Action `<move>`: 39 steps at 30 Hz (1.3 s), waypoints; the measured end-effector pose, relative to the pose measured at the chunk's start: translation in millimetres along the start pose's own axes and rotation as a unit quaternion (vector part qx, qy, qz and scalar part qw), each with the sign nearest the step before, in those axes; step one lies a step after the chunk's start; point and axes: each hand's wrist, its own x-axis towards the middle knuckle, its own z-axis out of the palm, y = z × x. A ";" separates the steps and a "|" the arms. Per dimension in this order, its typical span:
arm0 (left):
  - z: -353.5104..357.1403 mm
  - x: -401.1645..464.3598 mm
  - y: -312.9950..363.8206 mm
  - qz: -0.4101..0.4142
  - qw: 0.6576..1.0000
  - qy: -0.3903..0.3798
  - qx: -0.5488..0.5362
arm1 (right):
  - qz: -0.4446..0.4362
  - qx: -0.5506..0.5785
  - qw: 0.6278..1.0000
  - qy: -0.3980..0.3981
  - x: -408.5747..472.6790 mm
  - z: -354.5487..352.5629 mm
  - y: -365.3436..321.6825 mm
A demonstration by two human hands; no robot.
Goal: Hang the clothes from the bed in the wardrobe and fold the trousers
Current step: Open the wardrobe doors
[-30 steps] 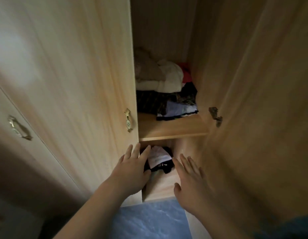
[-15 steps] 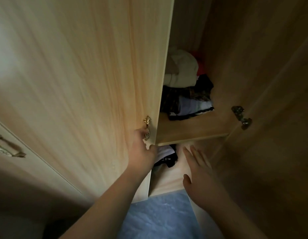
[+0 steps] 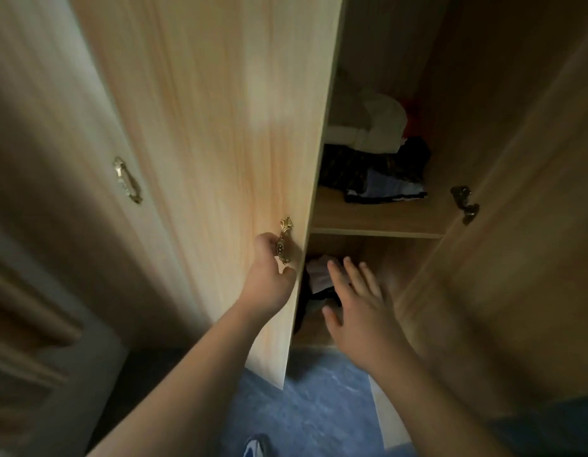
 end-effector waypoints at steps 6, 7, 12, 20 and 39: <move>-51.5 -78.4 -4.2 -0.027 0.998 0.034 0.034 | -0.052 0.010 0.998 -0.015 -44.2 0.0 -45.2; -61.8 -89.1 -7.6 -0.024 0.998 0.043 0.036 | -0.061 0.008 0.998 -0.021 -49.8 -0.3 -56.1; -118.3 -135.0 -29.8 -0.031 0.996 0.088 0.013 | -0.101 0.010 0.994 -0.035 -72.5 1.9 -113.9; -230.3 -166.6 -76.5 -0.064 0.979 0.184 0.063 | -0.153 0.010 0.987 -0.040 -85.1 29.9 -208.3; -215.4 -203.2 -76.9 -0.050 0.966 0.020 0.254 | -0.111 0.032 0.993 -0.031 -99.0 42.7 -242.2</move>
